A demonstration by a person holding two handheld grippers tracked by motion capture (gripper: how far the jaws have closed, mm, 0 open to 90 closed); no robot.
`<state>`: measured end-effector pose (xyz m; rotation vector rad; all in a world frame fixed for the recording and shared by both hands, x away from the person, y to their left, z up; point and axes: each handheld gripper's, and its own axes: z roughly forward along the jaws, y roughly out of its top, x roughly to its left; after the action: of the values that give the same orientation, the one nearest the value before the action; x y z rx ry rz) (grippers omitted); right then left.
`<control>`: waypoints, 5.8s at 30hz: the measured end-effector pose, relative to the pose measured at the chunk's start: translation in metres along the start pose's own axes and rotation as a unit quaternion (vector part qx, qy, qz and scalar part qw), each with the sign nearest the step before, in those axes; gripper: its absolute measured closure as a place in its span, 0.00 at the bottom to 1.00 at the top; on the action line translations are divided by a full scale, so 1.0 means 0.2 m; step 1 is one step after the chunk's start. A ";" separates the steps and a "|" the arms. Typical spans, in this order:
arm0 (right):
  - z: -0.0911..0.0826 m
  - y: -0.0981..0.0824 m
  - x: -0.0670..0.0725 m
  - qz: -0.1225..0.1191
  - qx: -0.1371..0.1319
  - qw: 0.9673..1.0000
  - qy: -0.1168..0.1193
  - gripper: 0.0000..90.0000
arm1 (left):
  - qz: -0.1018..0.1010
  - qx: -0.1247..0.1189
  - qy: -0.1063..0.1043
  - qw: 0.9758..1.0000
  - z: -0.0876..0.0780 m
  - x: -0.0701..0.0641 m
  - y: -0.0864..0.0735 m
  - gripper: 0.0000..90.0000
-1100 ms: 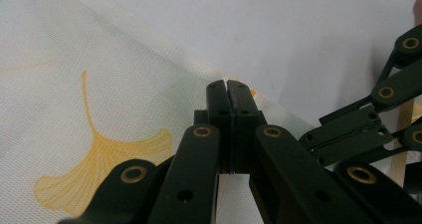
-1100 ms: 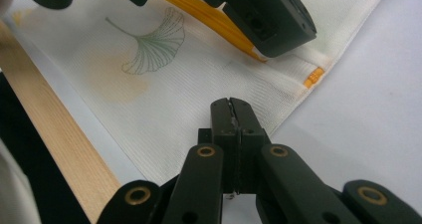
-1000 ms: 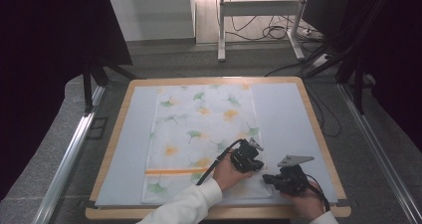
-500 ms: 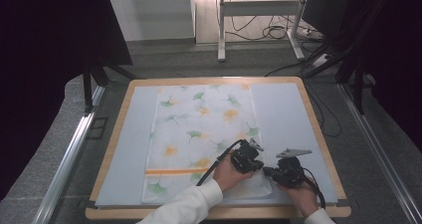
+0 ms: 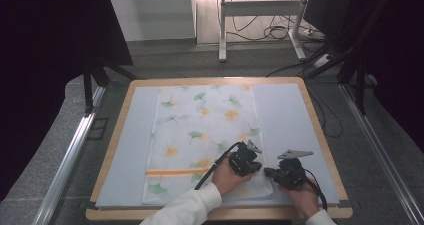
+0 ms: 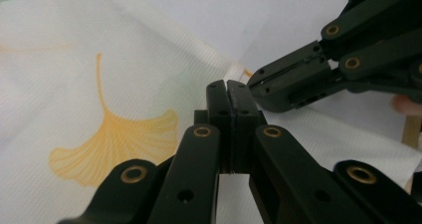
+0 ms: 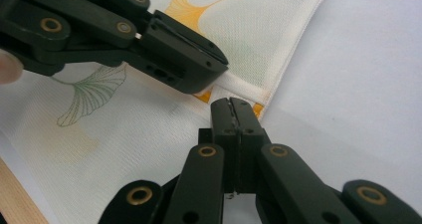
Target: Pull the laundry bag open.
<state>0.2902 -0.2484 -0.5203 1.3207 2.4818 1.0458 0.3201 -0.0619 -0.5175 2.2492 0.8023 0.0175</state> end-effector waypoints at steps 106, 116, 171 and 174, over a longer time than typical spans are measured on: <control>0.00 0.00 0.00 -0.023 -0.001 1.000 0.002 1.00 | -0.081 -0.020 0.045 0.995 -0.56 0.41 -0.56 1.00; 0.00 0.00 0.00 -0.024 -0.001 1.000 0.002 1.00 | -0.094 -0.024 0.053 0.994 -0.62 0.46 -0.62 1.00; 0.00 -0.01 -0.01 -0.024 -0.005 1.000 0.007 1.00 | -0.168 -0.018 0.130 0.977 -0.98 0.68 -0.95 1.00; 0.00 -0.01 -0.01 -0.024 -0.005 1.000 0.006 1.00 | -0.170 -0.017 0.135 0.976 -1.00 0.69 -0.97 1.00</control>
<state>0.2908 -0.2499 -0.5217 1.2480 2.5012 1.0566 0.2774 0.2453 -0.5272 2.0738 1.3154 0.1764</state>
